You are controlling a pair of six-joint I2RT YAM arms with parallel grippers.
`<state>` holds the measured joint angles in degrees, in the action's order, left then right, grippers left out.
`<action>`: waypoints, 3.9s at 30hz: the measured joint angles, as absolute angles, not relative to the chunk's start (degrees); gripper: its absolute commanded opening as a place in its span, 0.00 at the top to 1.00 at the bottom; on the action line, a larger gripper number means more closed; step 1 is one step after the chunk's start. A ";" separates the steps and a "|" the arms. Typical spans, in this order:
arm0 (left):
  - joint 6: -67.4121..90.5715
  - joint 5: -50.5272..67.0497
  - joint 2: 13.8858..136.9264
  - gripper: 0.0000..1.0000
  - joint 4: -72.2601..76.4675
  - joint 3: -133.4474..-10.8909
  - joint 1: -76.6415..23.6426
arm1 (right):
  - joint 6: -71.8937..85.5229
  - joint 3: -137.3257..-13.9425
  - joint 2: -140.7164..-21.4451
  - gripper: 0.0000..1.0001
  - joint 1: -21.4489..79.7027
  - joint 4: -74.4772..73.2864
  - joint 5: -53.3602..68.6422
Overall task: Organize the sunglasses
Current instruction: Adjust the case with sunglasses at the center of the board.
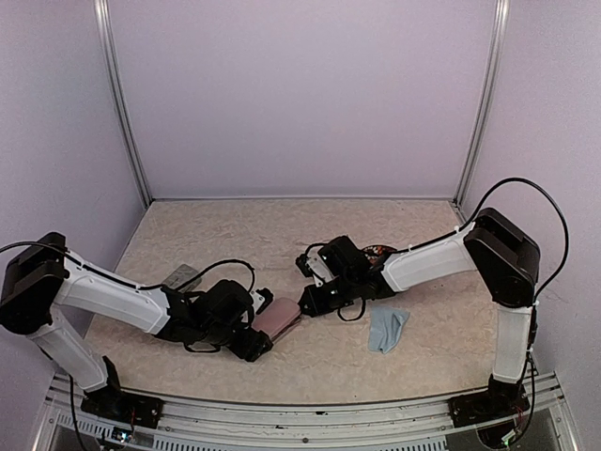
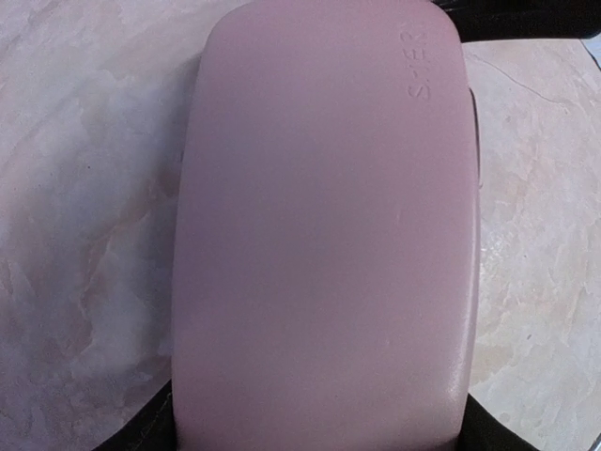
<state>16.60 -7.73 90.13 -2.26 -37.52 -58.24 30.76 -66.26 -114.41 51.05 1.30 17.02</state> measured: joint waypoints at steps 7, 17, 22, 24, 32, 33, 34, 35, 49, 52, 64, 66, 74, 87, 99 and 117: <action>17.58 -6.63 89.71 0.53 -1.13 -36.80 -57.87 | 30.72 -66.19 -114.41 0.90 51.05 1.23 16.99; 18.24 -7.07 89.65 0.54 -1.15 -36.77 -58.00 | 29.23 -63.26 -112.77 0.64 49.47 2.13 18.83; 19.70 -7.81 89.65 0.54 -1.08 -36.77 -58.00 | 27.99 -59.59 -109.47 0.58 48.10 2.13 22.81; 20.12 -7.94 89.62 0.54 -1.08 -36.77 -58.00 | 27.70 -58.52 -108.49 0.58 47.83 2.26 23.86; 20.56 -8.21 89.62 0.55 -1.10 -36.80 -58.17 | 27.94 -55.24 -107.26 0.61 47.94 4.69 27.11; 20.56 -8.32 89.62 0.55 -1.10 -36.80 -58.22 | 28.23 -55.27 -107.37 0.62 48.01 5.41 27.38; 20.78 -8.38 89.62 0.55 -1.10 -36.80 -58.26 | 28.64 -55.27 -107.57 0.63 48.21 6.22 27.59; 21.02 -8.45 89.62 0.55 -1.10 -36.80 -58.26 | 29.15 -55.29 -107.85 0.64 48.27 7.14 27.88; 22.52 -9.19 89.62 0.55 -1.10 -36.82 -58.54 | 33.58 -56.82 -112.25 0.73 49.56 11.62 29.04; 22.55 -9.23 89.62 0.55 -1.10 -36.82 -58.57 | 34.09 -57.54 -112.86 0.74 49.56 12.23 29.52; 22.55 -9.26 89.62 0.55 -1.10 -36.82 -58.61 | 35.53 -58.46 -113.91 0.78 49.56 12.47 29.74; 22.57 -9.26 89.62 0.55 -1.10 -36.82 -58.70 | 35.75 -58.46 -113.91 0.79 49.56 12.49 29.74; 22.52 -9.67 89.62 0.55 -1.15 -36.82 -59.11 | 37.69 -58.85 -115.33 0.82 49.56 13.47 30.04; 22.55 -11.40 90.15 0.55 -2.02 -37.39 -60.18 | 41.87 -59.24 -116.99 0.84 49.54 15.77 33.36; 22.28 -13.96 90.45 0.55 -2.52 -37.78 -61.58 | 53.32 -55.88 -120.22 0.87 47.27 28.62 41.41; 21.67 -14.17 90.83 0.55 -2.46 -37.98 -61.71 | 62.00 -52.86 -121.93 0.87 46.26 39.97 44.75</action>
